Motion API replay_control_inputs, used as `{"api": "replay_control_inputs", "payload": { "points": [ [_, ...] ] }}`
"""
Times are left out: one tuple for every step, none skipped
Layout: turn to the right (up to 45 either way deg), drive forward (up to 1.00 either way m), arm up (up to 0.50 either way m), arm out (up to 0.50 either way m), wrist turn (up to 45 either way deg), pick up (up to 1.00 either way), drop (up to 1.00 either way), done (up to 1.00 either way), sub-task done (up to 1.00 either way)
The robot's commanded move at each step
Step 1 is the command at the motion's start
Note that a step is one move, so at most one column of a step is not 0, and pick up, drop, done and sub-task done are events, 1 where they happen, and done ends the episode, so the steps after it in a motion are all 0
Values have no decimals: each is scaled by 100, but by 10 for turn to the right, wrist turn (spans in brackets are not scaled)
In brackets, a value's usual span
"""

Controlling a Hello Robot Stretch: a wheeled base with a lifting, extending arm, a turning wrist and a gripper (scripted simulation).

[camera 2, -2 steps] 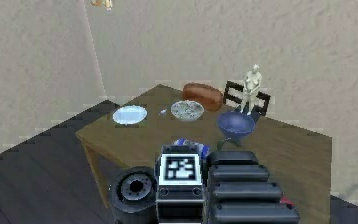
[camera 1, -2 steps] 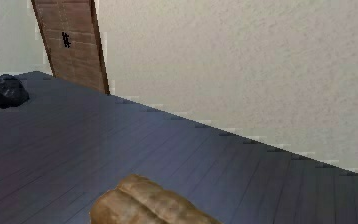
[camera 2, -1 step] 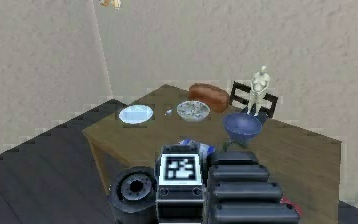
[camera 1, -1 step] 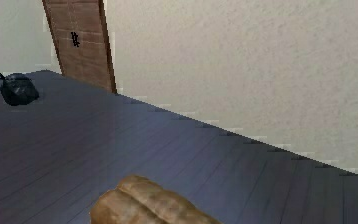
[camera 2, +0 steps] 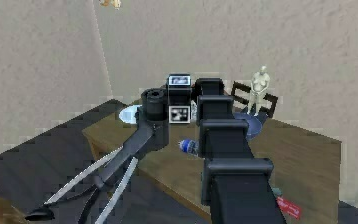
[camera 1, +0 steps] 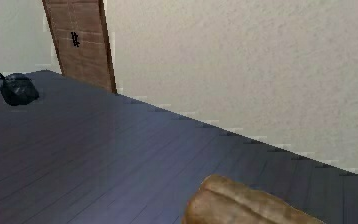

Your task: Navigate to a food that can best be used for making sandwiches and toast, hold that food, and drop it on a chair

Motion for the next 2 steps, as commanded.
{"api": "replay_control_inputs", "payload": {
  "points": [
    [0, 0, 0, 0, 450, 0, 0, 0, 0],
    [0, 0, 0, 0, 450, 0, 0, 0, 0]
  ]
}}
